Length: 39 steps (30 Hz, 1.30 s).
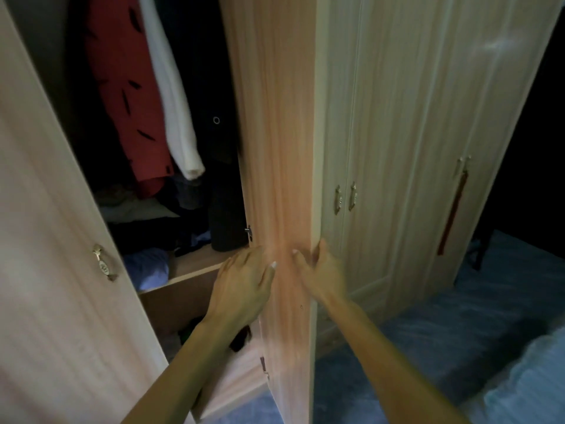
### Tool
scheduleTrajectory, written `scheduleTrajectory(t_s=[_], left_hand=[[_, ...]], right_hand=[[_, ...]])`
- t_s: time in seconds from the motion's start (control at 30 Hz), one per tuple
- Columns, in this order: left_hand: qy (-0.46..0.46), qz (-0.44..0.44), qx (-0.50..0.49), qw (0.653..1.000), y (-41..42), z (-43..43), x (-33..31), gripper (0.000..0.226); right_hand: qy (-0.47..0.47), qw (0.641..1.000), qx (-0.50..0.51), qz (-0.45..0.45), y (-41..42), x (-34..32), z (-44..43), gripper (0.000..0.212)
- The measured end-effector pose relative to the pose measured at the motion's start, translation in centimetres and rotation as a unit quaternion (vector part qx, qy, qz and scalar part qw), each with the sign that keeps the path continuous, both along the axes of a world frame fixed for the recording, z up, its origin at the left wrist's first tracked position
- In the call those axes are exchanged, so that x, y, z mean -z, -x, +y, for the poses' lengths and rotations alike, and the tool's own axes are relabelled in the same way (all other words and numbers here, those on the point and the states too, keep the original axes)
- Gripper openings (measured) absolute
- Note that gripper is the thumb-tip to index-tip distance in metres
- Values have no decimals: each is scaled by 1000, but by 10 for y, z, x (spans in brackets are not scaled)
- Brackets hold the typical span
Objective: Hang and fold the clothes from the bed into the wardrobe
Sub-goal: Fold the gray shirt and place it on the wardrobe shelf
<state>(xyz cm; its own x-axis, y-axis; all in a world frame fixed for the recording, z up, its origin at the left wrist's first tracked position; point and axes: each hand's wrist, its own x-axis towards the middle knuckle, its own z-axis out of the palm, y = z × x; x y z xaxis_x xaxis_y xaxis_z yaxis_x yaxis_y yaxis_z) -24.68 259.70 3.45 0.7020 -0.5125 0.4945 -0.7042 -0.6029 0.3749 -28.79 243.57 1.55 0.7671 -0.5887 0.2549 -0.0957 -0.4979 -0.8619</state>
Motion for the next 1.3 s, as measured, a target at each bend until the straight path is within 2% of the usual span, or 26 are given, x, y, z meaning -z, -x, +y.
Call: scheduleTrajectory(t_s=[0.17, 0.27, 0.37, 0.5, 0.6, 0.77, 0.93, 1.13, 1.3], left_hand=[[52, 3, -85, 995, -8, 35, 9, 44], [80, -7, -132, 988, -18, 58, 13, 31], [79, -4, -176, 981, -30, 96, 15, 31], [50, 22, -233, 971, -54, 155, 20, 33], [44, 25, -250, 967, -73, 184, 18, 33], [35, -2, -241, 970, -127, 222, 13, 38], [15, -34, -232, 972, -193, 256, 10, 36], [-12, -23, -209, 978, -261, 278, 13, 40], [-16, -10, -176, 984, -295, 282, 15, 38]], right_hand=[[50, 997, -62, 16, -5, 12, 36, 34], [65, 989, -131, 7, -13, 12, 67, 43], [73, 979, -191, -6, -30, 9, 103, 37], [142, 949, -279, 28, -66, 3, 144, 59], [196, 924, -327, 17, -102, 4, 177, 63], [276, 902, -330, 46, -171, 9, 229, 77], [274, 910, -308, 54, -228, 13, 261, 87], [280, 919, -273, 55, -286, 13, 285, 80], [277, 924, -246, 90, -323, 5, 296, 78]])
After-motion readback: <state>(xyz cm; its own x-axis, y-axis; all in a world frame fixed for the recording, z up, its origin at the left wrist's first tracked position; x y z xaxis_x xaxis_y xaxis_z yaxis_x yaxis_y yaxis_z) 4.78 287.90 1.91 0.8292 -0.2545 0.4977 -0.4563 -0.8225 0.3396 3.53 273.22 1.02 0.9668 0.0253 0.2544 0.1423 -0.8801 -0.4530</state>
